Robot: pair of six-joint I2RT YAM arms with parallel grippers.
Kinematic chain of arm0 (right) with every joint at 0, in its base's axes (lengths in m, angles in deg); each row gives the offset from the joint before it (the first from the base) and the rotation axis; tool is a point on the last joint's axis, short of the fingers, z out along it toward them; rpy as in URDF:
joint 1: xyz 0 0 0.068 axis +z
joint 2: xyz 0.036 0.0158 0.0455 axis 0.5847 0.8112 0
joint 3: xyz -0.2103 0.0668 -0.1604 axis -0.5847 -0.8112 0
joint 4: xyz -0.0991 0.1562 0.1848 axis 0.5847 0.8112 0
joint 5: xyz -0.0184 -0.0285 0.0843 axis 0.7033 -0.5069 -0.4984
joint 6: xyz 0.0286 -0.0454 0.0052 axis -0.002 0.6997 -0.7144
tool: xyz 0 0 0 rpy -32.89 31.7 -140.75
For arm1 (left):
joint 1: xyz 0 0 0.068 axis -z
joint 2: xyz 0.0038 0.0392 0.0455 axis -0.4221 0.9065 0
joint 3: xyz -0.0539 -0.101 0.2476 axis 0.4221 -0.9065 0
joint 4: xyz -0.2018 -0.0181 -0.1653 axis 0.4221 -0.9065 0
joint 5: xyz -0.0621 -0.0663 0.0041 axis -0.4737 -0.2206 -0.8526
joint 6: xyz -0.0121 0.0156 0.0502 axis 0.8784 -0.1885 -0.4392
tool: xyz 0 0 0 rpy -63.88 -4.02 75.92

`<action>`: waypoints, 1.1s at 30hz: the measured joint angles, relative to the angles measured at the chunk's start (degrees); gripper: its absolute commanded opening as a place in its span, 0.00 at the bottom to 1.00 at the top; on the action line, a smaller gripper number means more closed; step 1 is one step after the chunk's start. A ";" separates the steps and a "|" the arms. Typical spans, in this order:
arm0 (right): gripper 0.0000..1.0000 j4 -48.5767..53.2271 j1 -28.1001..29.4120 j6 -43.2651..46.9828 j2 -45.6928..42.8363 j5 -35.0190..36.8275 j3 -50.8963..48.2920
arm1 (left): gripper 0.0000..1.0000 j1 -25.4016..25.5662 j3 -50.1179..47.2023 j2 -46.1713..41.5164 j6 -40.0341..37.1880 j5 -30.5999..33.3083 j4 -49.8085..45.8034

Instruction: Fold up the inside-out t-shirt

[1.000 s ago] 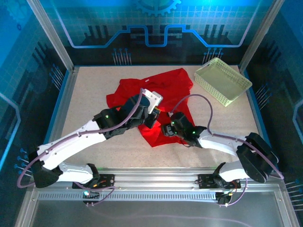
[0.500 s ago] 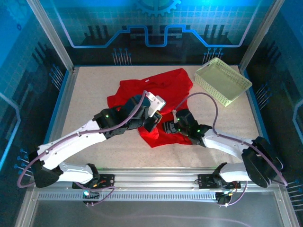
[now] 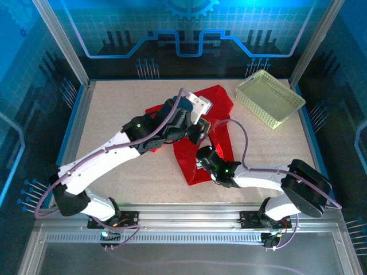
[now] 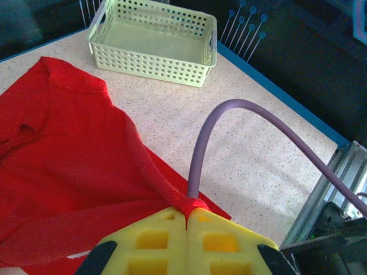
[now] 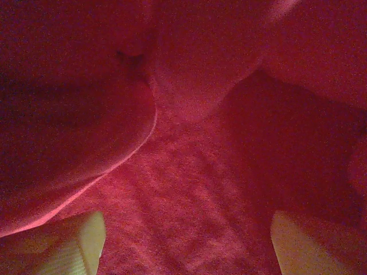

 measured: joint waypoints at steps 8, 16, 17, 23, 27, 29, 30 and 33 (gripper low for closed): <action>0.84 2.75 -3.96 -4.37 2.69 1.07 1.16 | 0.00 -0.66 1.97 1.03 -0.02 -2.16 -0.83; 0.84 2.36 -10.27 -4.22 10.10 -3.98 8.68 | 0.00 -0.66 1.22 -5.46 0.04 -6.86 2.67; 0.84 1.88 -10.16 -4.09 10.91 -4.15 9.51 | 0.00 -0.66 1.68 -5.66 0.24 -7.30 2.89; 0.83 -0.33 -11.41 -4.61 13.68 -7.04 12.70 | 0.00 -0.66 3.74 -3.72 1.49 -10.23 3.50; 0.84 2.99 -11.34 -4.57 15.72 -3.93 16.83 | 0.00 -0.66 4.48 -2.08 1.53 -10.95 3.21; 0.85 3.34 -8.59 -3.98 15.93 0.68 17.94 | 0.00 -0.66 6.40 -0.39 1.55 -10.27 2.56; 0.85 3.39 -6.91 -3.89 15.91 2.75 18.05 | 0.00 -0.70 7.30 0.33 1.55 -9.51 2.14; 0.85 3.69 -1.46 -4.72 15.87 8.59 17.62 | 0.00 -1.42 9.40 1.95 2.32 -6.95 0.17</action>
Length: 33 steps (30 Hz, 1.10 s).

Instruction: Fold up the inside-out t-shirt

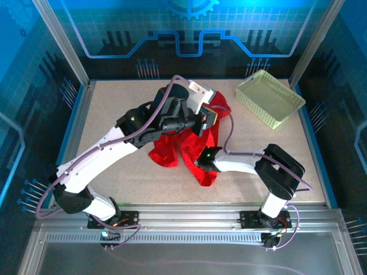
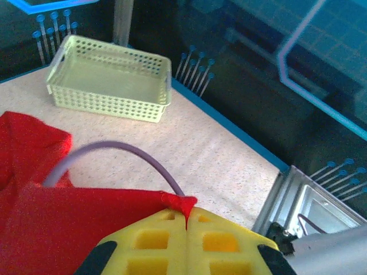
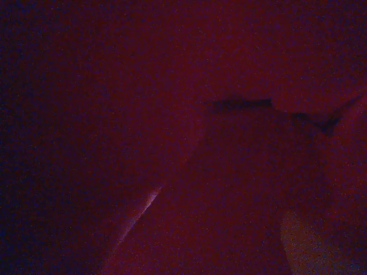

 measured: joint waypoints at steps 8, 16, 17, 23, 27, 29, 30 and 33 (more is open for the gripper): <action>0.94 15.10 4.46 -13.94 -0.04 16.28 0.79 | 0.00 -7.69 0.44 0.48 4.07 3.19 -2.80; 0.90 14.25 5.46 -13.27 -0.48 18.23 0.11 | 0.00 -7.96 4.66 2.78 4.83 2.27 -5.27; 0.90 13.33 5.42 -12.13 -0.44 17.31 -0.52 | 0.00 -7.96 4.85 2.97 4.94 1.88 -5.46; 0.90 7.91 5.01 -7.34 0.74 12.15 -0.48 | 0.00 -7.96 5.90 3.80 4.98 -0.81 -6.21; 0.91 8.48 3.67 -7.58 3.72 10.62 1.77 | 0.00 -7.96 6.56 3.87 4.98 -3.10 -6.36; 0.91 10.16 2.62 -9.01 4.57 10.21 2.47 | 0.00 -7.96 7.02 3.87 4.96 -4.00 -6.47; 0.91 11.04 2.05 -9.81 4.76 9.77 2.69 | 0.00 -7.96 7.26 3.87 4.94 -4.28 -6.62; 0.91 12.17 -0.66 -12.07 4.66 7.43 2.38 | 0.00 -7.93 7.37 3.69 4.90 -4.85 -6.60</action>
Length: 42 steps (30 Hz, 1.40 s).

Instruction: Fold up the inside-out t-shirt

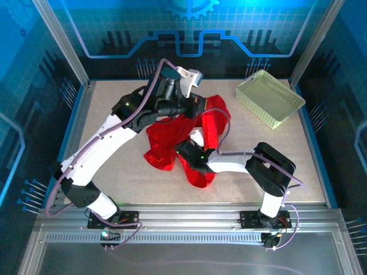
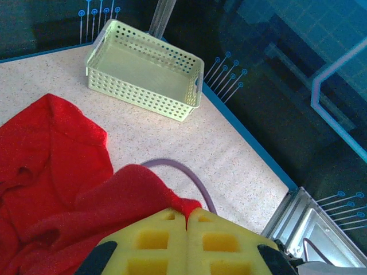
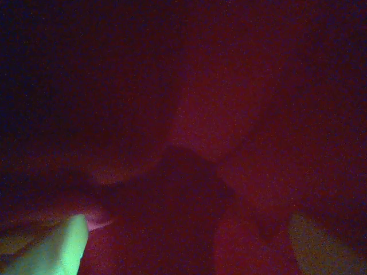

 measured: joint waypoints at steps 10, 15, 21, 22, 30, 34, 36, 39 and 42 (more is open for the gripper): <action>0.89 -9.11 -10.82 1.73 -2.62 -18.80 -3.82 | 0.00 1.22 -4.46 -7.13 -1.46 -4.31 2.23; 0.89 -15.21 -13.44 3.82 -4.20 -25.53 -6.88 | 0.00 2.47 -5.07 -9.92 -1.99 -6.75 3.45; 0.89 -19.82 -15.50 5.22 -6.29 -32.68 -9.84 | 0.00 2.67 -5.07 -10.27 -3.41 -7.78 3.89; 0.89 -19.08 -15.34 5.44 -6.45 -32.02 -9.33 | 0.00 2.69 -5.07 -10.21 -3.43 -8.13 3.93; 0.91 -14.84 -11.04 5.84 -4.17 -25.73 -2.95 | 0.00 5.79 0.98 -2.54 -3.08 -8.79 3.78; 0.92 -13.75 -10.10 4.94 -0.42 -25.51 0.28 | 0.00 6.71 5.40 2.67 -2.27 -8.79 3.19; 0.92 -13.38 -10.56 4.24 0.74 -26.56 1.09 | 0.00 7.98 7.37 4.76 -2.05 -8.66 2.93; 0.93 -11.74 -12.07 3.43 1.20 -28.20 2.73 | 0.00 11.32 9.99 7.50 -1.64 -8.59 2.84; 0.93 -10.36 -14.01 2.54 1.44 -30.45 5.97 | 0.00 14.40 10.84 9.09 -1.16 -9.05 3.61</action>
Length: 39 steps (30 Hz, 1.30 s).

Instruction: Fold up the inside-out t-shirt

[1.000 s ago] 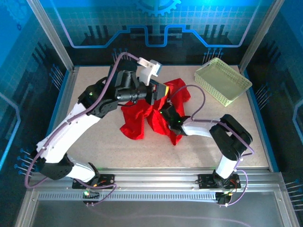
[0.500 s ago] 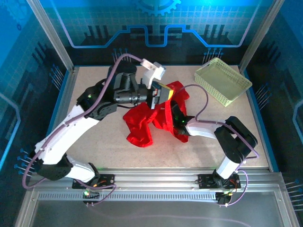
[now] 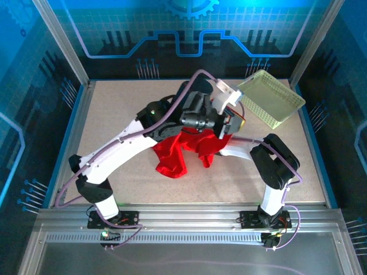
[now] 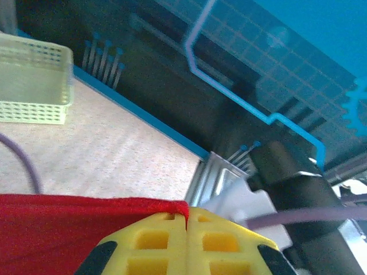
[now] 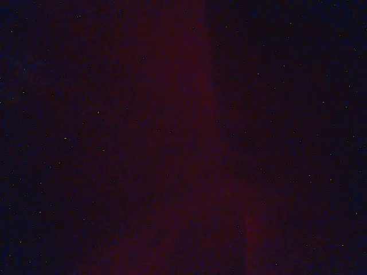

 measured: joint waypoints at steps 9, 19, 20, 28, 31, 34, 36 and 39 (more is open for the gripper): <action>0.96 3.78 -3.04 -0.61 5.86 -5.27 10.80 | 0.00 3.26 1.25 3.58 2.78 0.61 4.83; 0.97 4.00 -3.06 -1.51 9.88 -8.87 10.51 | 0.00 1.86 -8.68 -0.72 4.42 3.74 12.11; 0.97 3.17 -3.06 -1.49 10.51 -9.97 10.16 | 0.00 1.55 -9.66 -1.11 4.68 3.76 12.72; 0.98 -4.31 -2.78 -1.27 14.56 -14.38 9.73 | 0.00 0.50 -12.13 -1.81 6.62 5.55 15.39; 0.98 -4.20 -2.45 -1.53 17.00 -13.99 12.15 | 0.00 -0.59 -15.45 -3.43 8.57 5.90 17.94; 0.95 -3.87 -2.27 -2.49 18.82 -12.66 13.86 | 0.00 -1.97 -18.58 -4.92 10.10 5.90 19.61; 0.93 -2.73 -2.27 -4.00 18.93 -11.98 14.40 | 0.00 -2.69 -20.22 -5.81 10.69 5.88 20.87; 0.88 -0.42 -2.29 -6.58 18.97 -11.02 15.32 | 0.00 -3.67 -22.08 -7.32 11.69 5.90 22.14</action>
